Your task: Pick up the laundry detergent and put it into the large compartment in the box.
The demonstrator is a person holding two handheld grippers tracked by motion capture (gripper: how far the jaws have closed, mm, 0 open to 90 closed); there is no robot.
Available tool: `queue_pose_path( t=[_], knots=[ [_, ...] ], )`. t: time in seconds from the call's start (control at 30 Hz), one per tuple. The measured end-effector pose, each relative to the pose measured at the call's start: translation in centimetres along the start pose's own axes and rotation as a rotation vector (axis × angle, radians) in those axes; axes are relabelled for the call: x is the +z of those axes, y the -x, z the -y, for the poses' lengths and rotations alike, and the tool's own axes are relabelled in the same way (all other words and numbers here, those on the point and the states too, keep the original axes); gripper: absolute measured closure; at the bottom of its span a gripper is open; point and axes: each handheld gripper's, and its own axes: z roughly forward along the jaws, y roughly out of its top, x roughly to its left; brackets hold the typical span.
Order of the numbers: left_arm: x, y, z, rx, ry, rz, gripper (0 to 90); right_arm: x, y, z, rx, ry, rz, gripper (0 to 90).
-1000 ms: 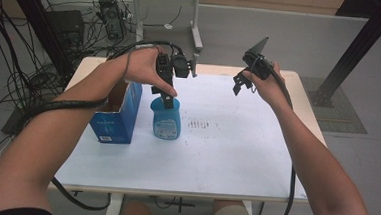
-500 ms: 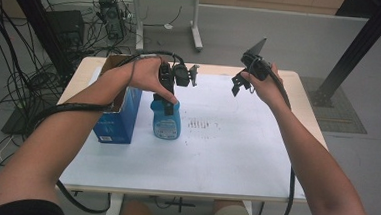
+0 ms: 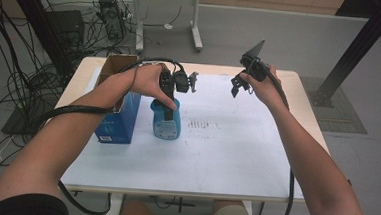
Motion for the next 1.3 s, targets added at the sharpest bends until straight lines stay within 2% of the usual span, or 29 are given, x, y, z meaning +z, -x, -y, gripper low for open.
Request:
queue_pose_path(
  t=[0.63, 1.3],
  knots=[
    [0.70, 0.27, -0.14, -0.002, -0.008, -0.004, 7.0, 0.04, 0.03, 0.10, -0.004, 0.002, -0.005, 7.1],
    [0.58, 0.55, -0.27, 0.005, -0.012, -0.005, 6.8, -0.06, -0.01, 0.15, -0.001, 0.002, -0.009, 7.1]
  ],
)
